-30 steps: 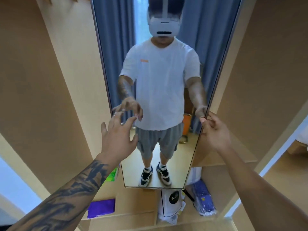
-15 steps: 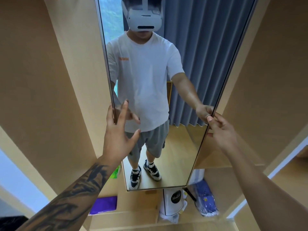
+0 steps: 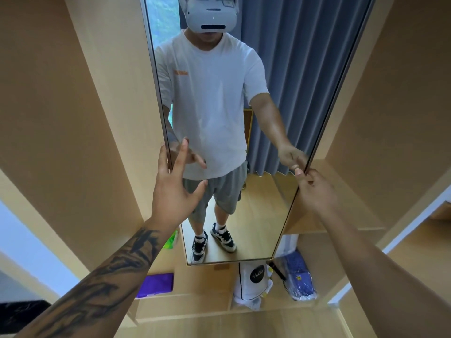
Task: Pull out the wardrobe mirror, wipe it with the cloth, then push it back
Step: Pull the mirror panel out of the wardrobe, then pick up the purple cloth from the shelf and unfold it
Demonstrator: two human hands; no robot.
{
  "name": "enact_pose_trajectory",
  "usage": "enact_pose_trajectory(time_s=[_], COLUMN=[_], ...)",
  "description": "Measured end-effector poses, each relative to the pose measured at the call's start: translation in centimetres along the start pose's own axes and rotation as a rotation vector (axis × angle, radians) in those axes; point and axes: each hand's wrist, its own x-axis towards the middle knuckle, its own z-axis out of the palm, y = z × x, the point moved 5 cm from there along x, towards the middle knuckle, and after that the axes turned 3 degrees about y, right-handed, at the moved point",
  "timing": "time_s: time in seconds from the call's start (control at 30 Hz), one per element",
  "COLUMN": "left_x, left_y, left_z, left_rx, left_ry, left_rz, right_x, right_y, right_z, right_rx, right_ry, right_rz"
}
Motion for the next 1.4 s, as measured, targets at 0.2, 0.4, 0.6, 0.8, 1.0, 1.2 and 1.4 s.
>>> enact_pose_trajectory(time_s=[0.2,0.4,0.6,0.8,1.0,1.2,1.4], left_x=[-4.3,-10.1,-16.2,-22.4,-25.8,-28.7,-30.3], left_y=[-1.4,-3.5,-6.1,-9.9,-14.8,-21.7,-31.1], left_z=[1.5,2.2,2.7,2.5,2.7,0.8,-2.4], left_rx=[0.110,0.179,0.293,0.381,0.370,0.288,0.291], left_ry=[-0.098,-0.262,-0.433,-0.568,-0.669,-0.758,-0.822], left_rz=[-0.049,-0.111,-0.236,-0.376,-0.461,-0.658,-0.800], right_x=[-3.4,-8.0,-13.3,-18.5,-22.3,-25.5,-28.0], right_y=[3.9,6.4,6.6,6.4,3.0,-1.7,-3.6], right_z=[4.1,8.3,14.4,20.8,25.9,33.0,40.9], right_rx=[-0.122,-0.232,-0.399,-0.393,-0.367,-0.396,-0.461], right_ry=[-0.125,-0.288,-0.448,-0.582,-0.684,-0.804,-0.907], right_rz=[0.077,0.141,-0.025,-0.157,-0.274,-0.343,-0.330])
